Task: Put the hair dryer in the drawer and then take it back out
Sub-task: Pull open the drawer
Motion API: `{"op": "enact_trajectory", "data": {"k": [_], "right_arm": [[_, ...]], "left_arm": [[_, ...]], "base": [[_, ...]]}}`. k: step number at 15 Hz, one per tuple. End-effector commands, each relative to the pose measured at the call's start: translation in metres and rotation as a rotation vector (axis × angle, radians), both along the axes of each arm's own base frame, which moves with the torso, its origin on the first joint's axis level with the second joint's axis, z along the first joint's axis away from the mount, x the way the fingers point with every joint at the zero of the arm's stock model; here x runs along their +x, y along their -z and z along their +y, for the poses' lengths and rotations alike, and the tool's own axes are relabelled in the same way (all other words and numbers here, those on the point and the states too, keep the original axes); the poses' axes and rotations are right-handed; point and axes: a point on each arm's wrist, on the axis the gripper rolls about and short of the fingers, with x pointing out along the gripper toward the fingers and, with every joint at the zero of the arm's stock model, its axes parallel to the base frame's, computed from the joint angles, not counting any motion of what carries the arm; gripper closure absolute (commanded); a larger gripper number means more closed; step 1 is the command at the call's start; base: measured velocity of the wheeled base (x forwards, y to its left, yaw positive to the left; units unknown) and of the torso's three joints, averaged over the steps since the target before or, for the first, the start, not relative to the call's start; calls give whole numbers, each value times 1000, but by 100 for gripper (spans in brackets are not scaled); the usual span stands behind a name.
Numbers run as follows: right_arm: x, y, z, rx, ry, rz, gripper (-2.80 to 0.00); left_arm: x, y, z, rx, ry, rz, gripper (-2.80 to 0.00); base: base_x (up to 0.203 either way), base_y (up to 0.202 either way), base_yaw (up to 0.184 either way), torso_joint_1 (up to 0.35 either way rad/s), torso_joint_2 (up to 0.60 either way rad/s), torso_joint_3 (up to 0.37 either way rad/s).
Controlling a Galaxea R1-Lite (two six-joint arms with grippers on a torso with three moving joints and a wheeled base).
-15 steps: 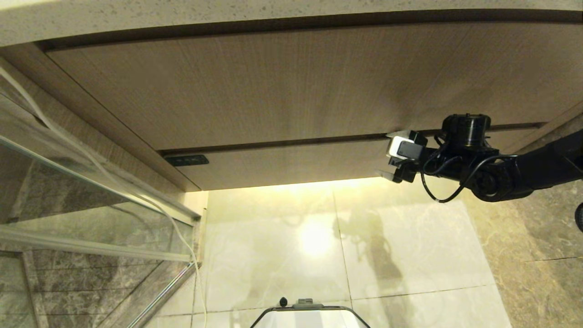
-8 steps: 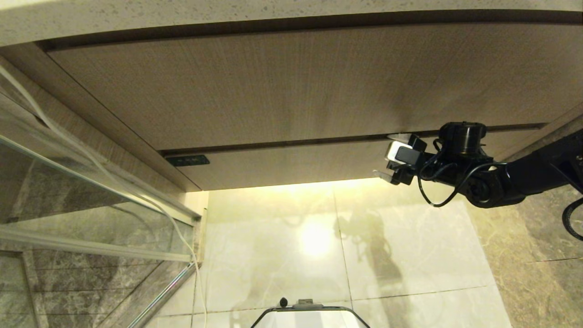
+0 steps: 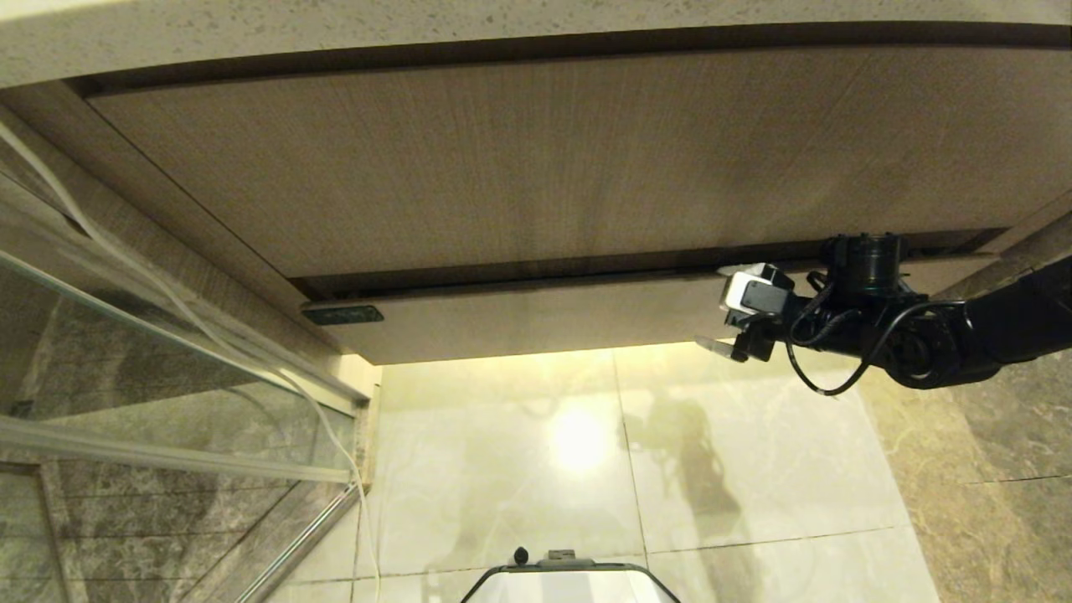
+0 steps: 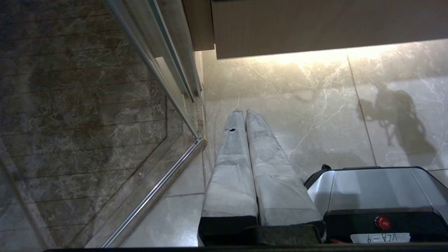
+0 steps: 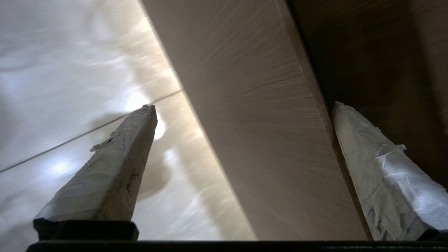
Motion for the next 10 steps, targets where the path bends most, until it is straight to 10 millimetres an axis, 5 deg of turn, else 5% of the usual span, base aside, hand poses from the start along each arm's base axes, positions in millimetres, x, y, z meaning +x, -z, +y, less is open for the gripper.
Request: {"op": "enact_trajectory", "data": {"k": [1, 10], "right_arm": [[-15, 0, -6, -19, 16, 154, -280], [-60, -36, -16, -34, 36, 213, -280]], "left_arm": [[0, 0, 0, 0, 0, -1, 0], [0, 0, 0, 0, 0, 1, 0]], "base": [[0, 0, 0, 0, 0, 0], [0, 0, 0, 0, 0, 0]]}}
